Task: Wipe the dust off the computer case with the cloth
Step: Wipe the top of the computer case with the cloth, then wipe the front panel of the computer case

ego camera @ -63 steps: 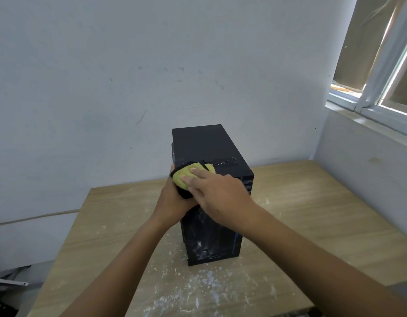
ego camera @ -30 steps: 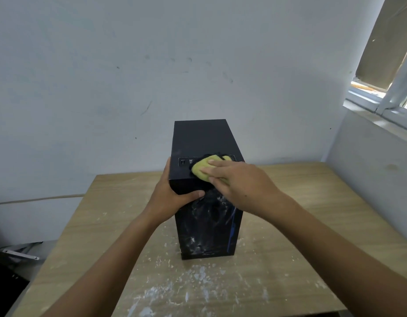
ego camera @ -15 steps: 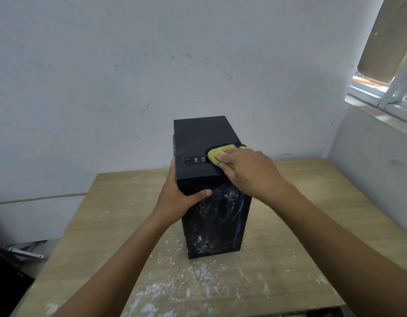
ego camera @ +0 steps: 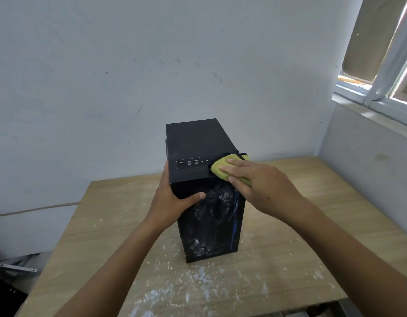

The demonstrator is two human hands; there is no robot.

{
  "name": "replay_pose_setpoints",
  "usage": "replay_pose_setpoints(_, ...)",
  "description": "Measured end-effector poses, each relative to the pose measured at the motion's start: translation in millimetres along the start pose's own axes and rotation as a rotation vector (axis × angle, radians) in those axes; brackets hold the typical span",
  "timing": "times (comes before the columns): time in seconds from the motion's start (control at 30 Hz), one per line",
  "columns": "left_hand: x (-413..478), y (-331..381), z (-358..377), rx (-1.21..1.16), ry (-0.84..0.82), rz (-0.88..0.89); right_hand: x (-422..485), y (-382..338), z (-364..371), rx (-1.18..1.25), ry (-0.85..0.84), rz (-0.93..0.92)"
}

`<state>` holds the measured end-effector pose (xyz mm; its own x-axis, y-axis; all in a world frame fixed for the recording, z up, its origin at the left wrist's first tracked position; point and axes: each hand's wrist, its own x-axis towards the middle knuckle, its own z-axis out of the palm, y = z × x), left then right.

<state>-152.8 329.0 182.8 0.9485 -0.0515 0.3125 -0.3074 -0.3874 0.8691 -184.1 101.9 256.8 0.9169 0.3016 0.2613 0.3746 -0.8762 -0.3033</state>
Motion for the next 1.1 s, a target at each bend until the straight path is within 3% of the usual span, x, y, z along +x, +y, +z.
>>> replay_pose_setpoints(0.3, -0.8, 0.8, -0.6, 0.018, -0.003, -0.019, 38.1, -11.5, -3.6, -0.189, -0.085, 0.103)
replay_pose_setpoints(0.47, -2.0, 5.5, -1.7, 0.048, 0.025, 0.003, 43.7, -24.5, 9.5, -0.275, -0.032, 0.043)
replay_pose_setpoints(0.67, 0.1, 17.0, -7.4, 0.250, 0.050, 0.070, 21.2, -7.1, -3.4, -0.163, -0.087, -0.071)
replay_pose_setpoints(0.87, 4.7, 31.6, -5.6, 0.485, 0.012, 0.175, 4.1, 30.5, -4.8, 0.019, -0.038, -0.201)
replay_pose_setpoints(1.1, 1.9, 30.5, 1.3, 0.563, 0.102, 0.186, 11.7, 40.6, 2.2, 0.040, -0.016, -0.234)
